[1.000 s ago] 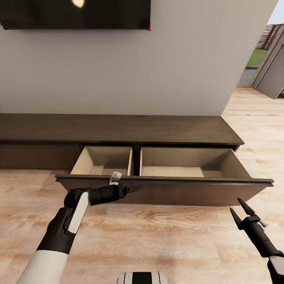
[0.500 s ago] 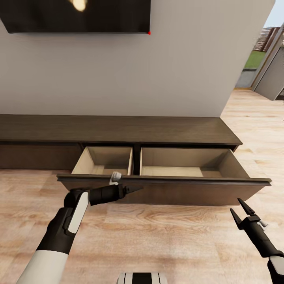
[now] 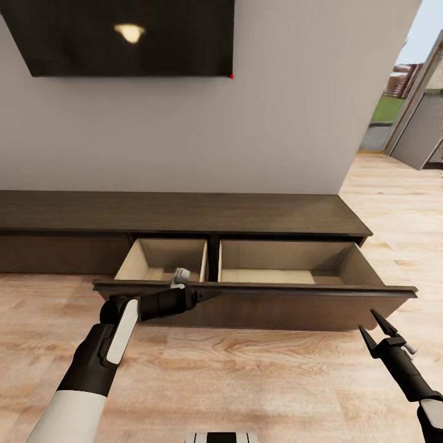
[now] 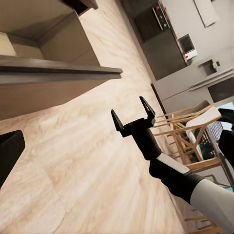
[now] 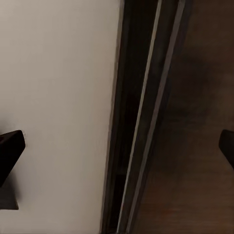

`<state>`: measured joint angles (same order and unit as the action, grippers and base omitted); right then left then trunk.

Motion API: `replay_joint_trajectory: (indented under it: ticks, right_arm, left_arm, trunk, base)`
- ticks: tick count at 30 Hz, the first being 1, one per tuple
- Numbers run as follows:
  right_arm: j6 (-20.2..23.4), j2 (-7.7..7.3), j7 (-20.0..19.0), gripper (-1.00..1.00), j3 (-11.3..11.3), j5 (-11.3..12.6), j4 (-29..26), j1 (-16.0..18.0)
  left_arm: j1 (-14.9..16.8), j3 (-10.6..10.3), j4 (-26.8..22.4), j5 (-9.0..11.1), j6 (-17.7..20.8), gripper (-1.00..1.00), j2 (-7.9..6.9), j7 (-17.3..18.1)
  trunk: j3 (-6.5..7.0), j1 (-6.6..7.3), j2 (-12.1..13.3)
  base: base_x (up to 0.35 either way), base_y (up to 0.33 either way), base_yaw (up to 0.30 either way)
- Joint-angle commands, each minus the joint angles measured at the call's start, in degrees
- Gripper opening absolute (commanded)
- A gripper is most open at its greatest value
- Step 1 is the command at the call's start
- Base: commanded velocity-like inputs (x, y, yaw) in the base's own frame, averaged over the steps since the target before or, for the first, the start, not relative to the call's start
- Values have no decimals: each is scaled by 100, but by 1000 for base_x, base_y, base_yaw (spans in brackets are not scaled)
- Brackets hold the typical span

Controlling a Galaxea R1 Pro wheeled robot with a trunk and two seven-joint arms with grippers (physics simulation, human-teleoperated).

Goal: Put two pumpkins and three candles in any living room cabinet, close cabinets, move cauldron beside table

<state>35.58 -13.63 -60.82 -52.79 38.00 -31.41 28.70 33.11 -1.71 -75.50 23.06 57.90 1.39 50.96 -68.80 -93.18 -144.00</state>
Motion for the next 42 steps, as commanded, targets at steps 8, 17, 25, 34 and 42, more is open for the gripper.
replay_joint_trajectory:
  ticks: [8, 17, 25, 34, 42]
  right_arm:
    - [37, 0, -11, 100, -12, 14, 4, 4]
    - [33, 7, -12, 100, -12, 11, 4, 4]
    - [31, 14, -10, 100, -9, 11, -1, 4]
    - [36, 18, -8, 100, -10, 14, 3, 4]
    - [36, 18, -8, 100, -9, 13, 4, 4]
  left_arm:
    - [3, 3, 4, -12, 19, 100, 2, 10]
    - [3, 1, 16, -19, 19, 100, 8, 2]
    - [3, -3, 29, -19, 19, 100, 16, -45]
    - [3, -5, 53, -19, 13, 100, 32, -148]
    - [3, -5, 55, -20, 8, 100, 29, -154]
  trunk:
    - [174, 21, 9]
    - [376, 45, 21]
    - [573, 65, 32]
    - [793, 83, 41]
    - [856, 83, 41]
  base:
    - [0, 0, 0]
    - [0, 0, 0]
    - [0, 0, -36]
    - [0, 0, -164]
    - [-7, -5, -188]
